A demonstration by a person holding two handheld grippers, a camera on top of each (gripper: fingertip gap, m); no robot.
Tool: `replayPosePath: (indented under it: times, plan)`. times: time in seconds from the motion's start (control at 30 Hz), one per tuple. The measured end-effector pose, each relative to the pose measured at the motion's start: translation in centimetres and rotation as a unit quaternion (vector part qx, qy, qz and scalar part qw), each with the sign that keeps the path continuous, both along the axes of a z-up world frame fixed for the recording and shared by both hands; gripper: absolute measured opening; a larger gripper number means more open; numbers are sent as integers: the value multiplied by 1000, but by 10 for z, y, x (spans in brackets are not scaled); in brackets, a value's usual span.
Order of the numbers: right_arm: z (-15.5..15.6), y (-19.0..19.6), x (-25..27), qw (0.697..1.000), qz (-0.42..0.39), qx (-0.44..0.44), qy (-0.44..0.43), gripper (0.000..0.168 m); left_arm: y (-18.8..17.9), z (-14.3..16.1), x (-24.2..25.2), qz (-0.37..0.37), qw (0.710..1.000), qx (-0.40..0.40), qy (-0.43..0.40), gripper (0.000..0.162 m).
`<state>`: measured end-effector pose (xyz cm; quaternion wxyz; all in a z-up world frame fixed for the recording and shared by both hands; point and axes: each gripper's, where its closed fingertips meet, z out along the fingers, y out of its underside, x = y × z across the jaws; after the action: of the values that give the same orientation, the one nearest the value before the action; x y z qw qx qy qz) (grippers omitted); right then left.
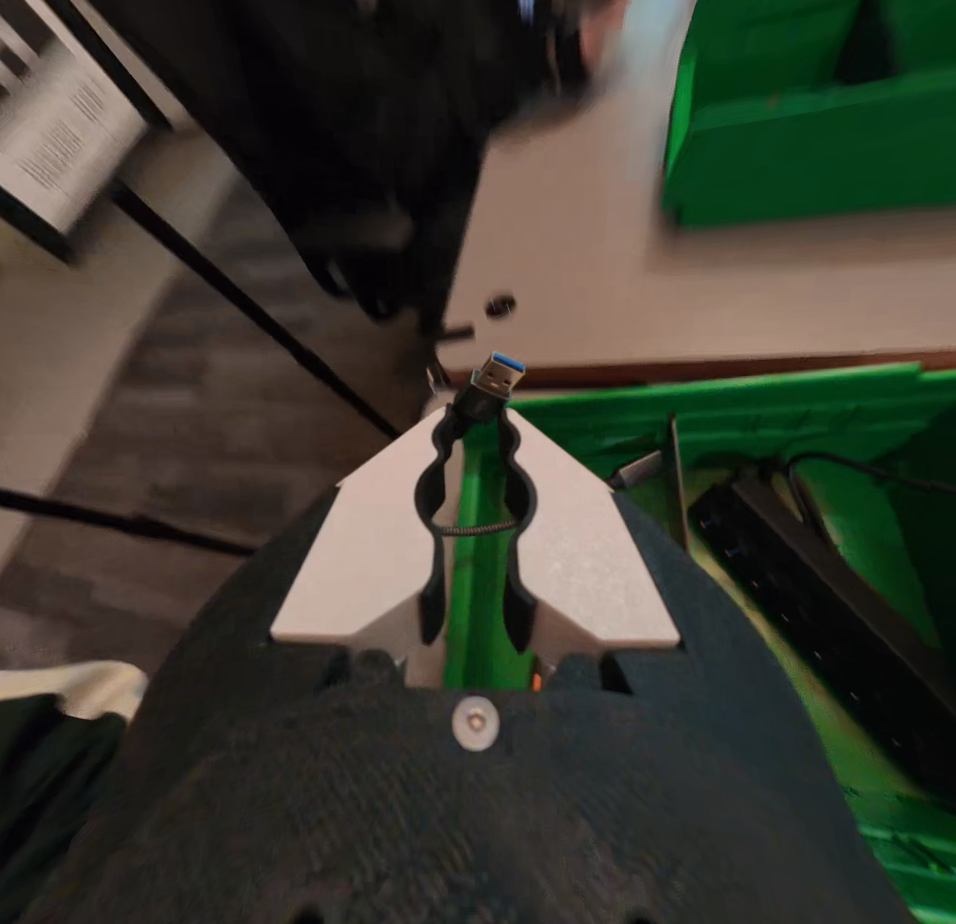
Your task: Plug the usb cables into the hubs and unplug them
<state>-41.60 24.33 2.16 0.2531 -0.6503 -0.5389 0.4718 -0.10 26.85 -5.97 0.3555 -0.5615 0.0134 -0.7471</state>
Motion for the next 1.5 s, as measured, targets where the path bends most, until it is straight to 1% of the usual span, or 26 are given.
replayPosePath:
  times: [0.07,0.13,0.2,0.27,0.33,0.43,0.53,0.67,0.9,1.1,1.27,1.43,1.5]
  plan:
    - [46,9,26,995,-20,-48,86,16,0,0,0,1,1000,1,1,9]
    - [78,18,56,985,-36,-78,148,16,0,0,0,1,1000,1,2,9]
    - [97,24,87,977,-53,-90,186,16,0,0,0,2,1000,1,3,9]
    - [106,29,115,971,-71,-90,212,16,0,-1,0,3,1000,0,3,9]
    - [103,33,135,969,-84,-98,209,15,0,-3,1,2,1000,-1,5,9]
    - [97,33,148,972,-86,-103,193,15,0,-5,4,1,1000,0,13,8]
    - [107,28,150,970,-76,-106,206,15,-1,-5,5,2,1000,3,17,9]
    - [121,17,133,968,-55,-104,220,15,-1,-5,4,1,1000,1,15,9]
    - [134,-5,84,972,-14,-83,221,15,-1,-3,1,0,1000,-2,5,9]
    - [121,-11,69,973,-7,-97,212,15,-1,-1,0,-1,1000,-2,0,8]
    - [114,-6,80,972,-19,-104,210,15,-2,-1,1,0,1000,2,8,9]
    - [110,-3,91,974,-27,-104,201,15,-10,-1,13,-19,1000,5,12,9]
    - [99,-5,89,980,-17,-98,175,15,-12,-2,15,-22,1000,6,15,9]
